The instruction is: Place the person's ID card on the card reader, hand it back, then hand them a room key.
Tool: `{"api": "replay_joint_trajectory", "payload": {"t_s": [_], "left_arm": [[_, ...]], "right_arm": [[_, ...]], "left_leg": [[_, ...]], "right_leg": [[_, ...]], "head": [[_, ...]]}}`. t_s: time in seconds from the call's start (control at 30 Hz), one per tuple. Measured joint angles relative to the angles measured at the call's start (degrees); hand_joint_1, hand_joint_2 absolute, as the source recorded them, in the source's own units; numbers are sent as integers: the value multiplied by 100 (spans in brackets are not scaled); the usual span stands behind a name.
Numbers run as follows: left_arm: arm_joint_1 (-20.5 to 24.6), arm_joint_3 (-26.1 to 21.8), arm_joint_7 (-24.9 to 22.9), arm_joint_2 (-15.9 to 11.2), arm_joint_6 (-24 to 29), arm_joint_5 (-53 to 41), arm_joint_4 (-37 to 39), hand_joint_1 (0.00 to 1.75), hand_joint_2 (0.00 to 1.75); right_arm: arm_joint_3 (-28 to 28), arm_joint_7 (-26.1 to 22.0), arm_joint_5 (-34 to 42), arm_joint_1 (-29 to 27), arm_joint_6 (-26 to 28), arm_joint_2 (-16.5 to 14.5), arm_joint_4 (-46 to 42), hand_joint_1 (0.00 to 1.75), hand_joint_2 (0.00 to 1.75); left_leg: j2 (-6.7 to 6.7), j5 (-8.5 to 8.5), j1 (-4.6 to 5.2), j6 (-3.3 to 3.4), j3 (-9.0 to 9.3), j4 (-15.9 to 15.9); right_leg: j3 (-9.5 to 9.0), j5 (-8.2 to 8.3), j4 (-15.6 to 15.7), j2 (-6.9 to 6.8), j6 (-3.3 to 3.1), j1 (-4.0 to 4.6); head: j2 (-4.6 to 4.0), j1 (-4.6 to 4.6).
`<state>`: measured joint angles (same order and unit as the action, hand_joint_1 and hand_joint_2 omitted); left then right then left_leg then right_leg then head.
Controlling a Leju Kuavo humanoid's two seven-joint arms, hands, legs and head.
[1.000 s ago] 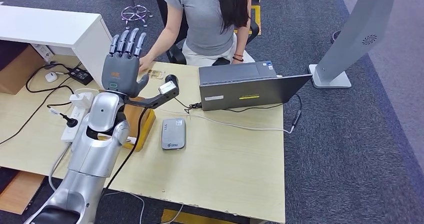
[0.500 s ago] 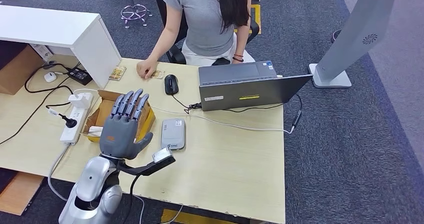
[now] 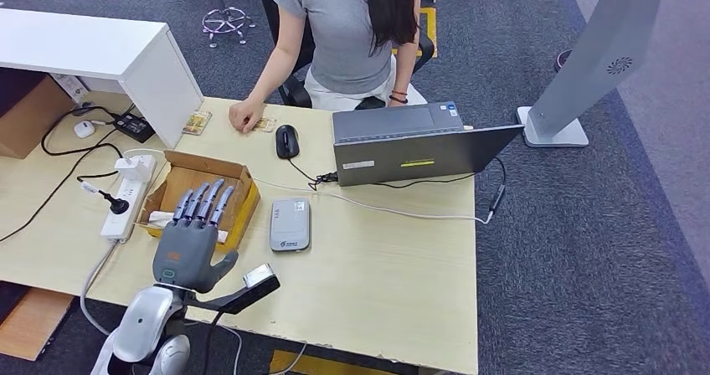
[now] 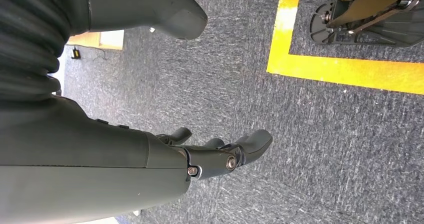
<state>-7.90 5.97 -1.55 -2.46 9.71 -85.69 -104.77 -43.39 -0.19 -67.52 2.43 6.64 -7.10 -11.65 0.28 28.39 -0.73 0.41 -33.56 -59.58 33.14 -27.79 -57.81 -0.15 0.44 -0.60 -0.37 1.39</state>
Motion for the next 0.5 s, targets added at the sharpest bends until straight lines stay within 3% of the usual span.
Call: {"api": "replay_joint_trajectory", "payload": {"t_s": [0.5], "left_arm": [[3,-669,-286,138,-95,-412,81,0,175]], "right_arm": [[-144,32,-171,20,-15,-15,0,0,175]], "left_leg": [[-1,0,0,0,1,0]], "right_leg": [[-1,0,0,0,0,0]], "head": [[1,-1]]}}
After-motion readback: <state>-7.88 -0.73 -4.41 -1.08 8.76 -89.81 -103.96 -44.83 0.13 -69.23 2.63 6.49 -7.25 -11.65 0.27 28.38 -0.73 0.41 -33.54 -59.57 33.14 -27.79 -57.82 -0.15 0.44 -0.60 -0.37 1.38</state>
